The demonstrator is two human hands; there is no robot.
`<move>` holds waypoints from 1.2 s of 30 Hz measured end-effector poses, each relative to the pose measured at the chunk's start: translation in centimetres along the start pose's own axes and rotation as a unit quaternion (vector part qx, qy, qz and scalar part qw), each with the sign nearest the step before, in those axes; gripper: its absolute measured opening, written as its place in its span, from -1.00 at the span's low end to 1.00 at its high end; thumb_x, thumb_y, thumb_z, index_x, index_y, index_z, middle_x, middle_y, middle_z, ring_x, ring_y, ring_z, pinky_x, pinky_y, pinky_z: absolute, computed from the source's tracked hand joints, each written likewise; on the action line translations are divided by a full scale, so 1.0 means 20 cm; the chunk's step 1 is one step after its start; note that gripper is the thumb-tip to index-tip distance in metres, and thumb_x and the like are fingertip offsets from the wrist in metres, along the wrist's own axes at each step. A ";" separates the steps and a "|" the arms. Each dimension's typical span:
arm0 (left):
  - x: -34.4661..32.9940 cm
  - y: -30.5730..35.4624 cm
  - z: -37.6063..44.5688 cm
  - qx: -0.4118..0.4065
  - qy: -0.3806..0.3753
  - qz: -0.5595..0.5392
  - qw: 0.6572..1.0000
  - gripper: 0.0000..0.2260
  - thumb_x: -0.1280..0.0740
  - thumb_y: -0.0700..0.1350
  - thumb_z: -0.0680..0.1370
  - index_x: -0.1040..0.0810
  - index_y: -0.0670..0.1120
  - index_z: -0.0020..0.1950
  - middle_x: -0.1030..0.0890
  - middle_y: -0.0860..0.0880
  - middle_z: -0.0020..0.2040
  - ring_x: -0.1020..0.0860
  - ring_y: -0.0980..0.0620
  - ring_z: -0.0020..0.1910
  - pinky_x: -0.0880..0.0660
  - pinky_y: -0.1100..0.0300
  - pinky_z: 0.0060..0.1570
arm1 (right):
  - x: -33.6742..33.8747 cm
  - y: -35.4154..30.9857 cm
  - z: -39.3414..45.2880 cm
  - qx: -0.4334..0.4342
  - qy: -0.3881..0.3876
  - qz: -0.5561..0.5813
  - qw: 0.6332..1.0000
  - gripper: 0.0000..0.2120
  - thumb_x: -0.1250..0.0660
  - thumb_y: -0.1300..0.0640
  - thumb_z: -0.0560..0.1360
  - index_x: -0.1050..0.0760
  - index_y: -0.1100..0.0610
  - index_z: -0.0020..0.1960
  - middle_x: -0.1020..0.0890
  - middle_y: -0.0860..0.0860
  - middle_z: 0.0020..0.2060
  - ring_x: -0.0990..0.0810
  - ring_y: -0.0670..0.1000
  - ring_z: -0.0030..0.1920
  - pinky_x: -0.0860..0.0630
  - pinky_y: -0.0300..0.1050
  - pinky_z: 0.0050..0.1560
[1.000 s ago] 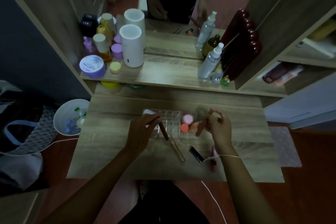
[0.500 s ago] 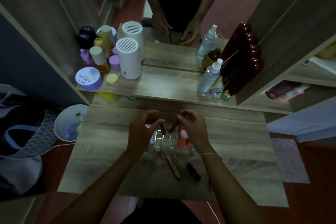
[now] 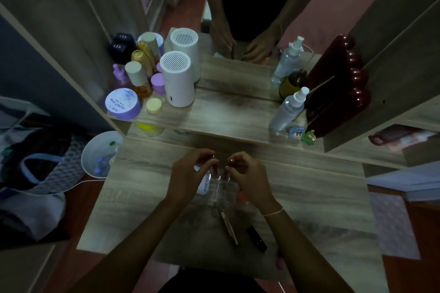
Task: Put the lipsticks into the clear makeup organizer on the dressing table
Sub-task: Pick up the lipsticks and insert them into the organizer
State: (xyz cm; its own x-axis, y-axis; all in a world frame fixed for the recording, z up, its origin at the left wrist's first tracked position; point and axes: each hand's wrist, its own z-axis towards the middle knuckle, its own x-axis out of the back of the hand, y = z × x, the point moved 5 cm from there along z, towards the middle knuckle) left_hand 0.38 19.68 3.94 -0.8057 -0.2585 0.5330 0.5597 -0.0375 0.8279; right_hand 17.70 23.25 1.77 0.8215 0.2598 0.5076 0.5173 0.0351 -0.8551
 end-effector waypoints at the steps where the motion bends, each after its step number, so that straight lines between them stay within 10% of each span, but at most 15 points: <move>1: -0.01 0.00 0.00 0.000 -0.011 0.005 1.000 -0.81 -0.48 -0.15 0.43 -0.63 -0.04 0.03 -0.64 0.11 -0.05 -0.57 0.23 -0.06 -0.41 0.50 -0.01 | -0.02 0.01 0.00 0.006 -0.014 -0.021 1.000 -0.78 -0.44 0.28 0.41 -0.56 0.04 -0.01 -0.66 -0.02 -0.09 -0.64 -0.10 -0.06 -0.58 -0.22 0.03; 10: -0.10 -0.03 -0.02 -0.003 -0.078 0.044 0.996 -0.79 -0.43 -0.15 0.48 -0.61 -0.07 0.11 -0.68 -0.02 0.02 -0.62 0.08 -0.03 -0.52 0.19 0.01 | -0.08 0.06 0.01 0.014 -0.033 -0.087 0.996 -0.79 -0.42 0.22 0.42 -0.57 0.04 0.03 -0.66 0.01 -0.04 -0.60 -0.05 -0.03 -0.56 -0.13 0.03; 25: -0.17 -0.03 0.05 -0.027 -0.087 0.065 0.994 -0.78 -0.48 -0.11 0.43 -0.58 -0.06 0.04 -0.68 -0.01 -0.07 -0.57 0.17 -0.14 -0.42 0.39 -0.09 | -0.03 0.09 0.02 -0.016 -0.015 -0.059 0.998 -0.75 -0.45 0.22 0.39 -0.58 0.12 0.07 -0.68 0.06 -0.03 -0.63 0.00 -0.02 -0.58 0.05 0.10; 36: -0.01 0.04 -0.03 -0.087 -0.058 0.051 0.993 -0.71 -0.43 -0.09 0.48 -0.53 -0.10 0.16 -0.59 -0.09 0.15 -0.51 0.02 0.14 -0.38 0.28 0.13 | 0.11 -0.07 -0.11 -0.009 0.084 -0.023 0.996 -0.63 -0.45 0.29 0.38 -0.52 0.17 0.17 -0.66 0.12 0.05 -0.64 0.04 0.04 -0.55 -0.13 0.10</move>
State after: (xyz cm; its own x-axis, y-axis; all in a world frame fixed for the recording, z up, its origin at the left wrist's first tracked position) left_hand 1.04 19.09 4.37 -0.7546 -0.1562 0.6374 0.6562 -0.1866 0.7311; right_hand 19.36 21.62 4.39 0.8243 0.0922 0.5586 0.5588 0.0265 -0.8289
